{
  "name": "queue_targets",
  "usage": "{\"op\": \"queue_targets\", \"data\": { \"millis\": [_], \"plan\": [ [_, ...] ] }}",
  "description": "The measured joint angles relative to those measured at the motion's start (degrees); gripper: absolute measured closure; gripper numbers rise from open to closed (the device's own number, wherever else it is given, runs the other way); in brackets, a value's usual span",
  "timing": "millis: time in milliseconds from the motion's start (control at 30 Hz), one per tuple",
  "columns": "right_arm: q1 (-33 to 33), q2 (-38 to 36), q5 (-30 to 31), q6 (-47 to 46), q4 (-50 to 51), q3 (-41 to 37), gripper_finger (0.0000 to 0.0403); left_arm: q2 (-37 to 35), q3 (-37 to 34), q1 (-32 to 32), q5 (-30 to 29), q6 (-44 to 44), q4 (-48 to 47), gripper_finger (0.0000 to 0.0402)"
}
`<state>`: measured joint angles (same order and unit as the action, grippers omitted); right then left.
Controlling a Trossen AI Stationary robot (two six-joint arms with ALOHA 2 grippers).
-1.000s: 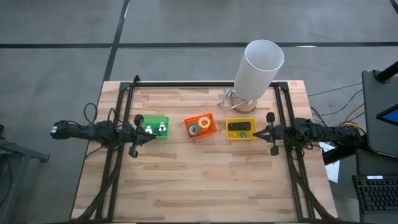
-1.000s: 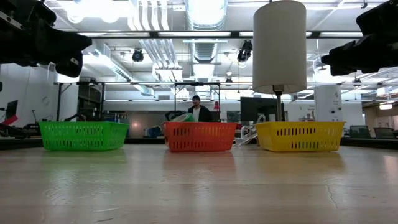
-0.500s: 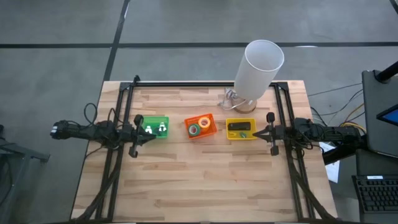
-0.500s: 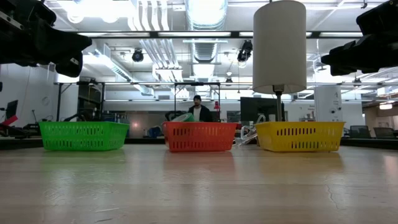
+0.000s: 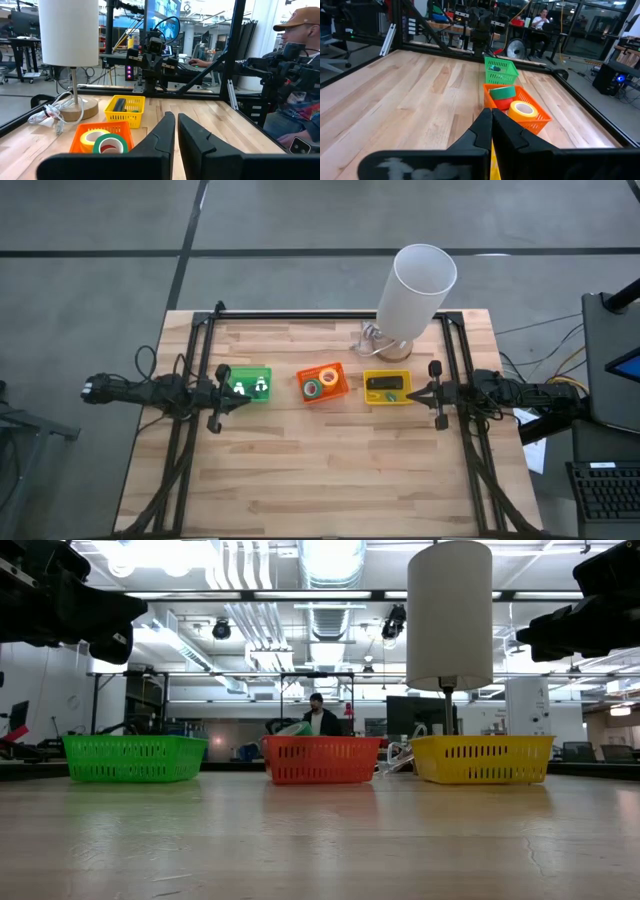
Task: Pick and place Stapler, Stapler remover, tape
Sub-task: Return to Home Position
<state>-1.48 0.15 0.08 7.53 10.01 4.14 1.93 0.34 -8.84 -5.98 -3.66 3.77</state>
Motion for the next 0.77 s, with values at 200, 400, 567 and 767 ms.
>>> {"op": "queue_targets", "data": {
  "millis": [200,400,567,767],
  "plan": [
    [0.0,0.0,0.0,0.0,0.0,0.0,0.0394,0.0,0.0,0.0,0.0,0.0,0.0,0.0372],
    [0.0,0.0,0.0,0.0,0.0,0.0,0.0394,0.0,0.0,0.0,0.0,0.0,0.0,0.0374],
    [0.0,0.0,0.0,0.0,0.0,0.0,0.0394,0.0,0.0,0.0,0.0,0.0,0.0,0.0378],
    [0.0,0.0,0.0,0.0,0.0,0.0,0.0394,0.0,0.0,0.0,0.0,0.0,0.0,0.0376]
  ]
}}
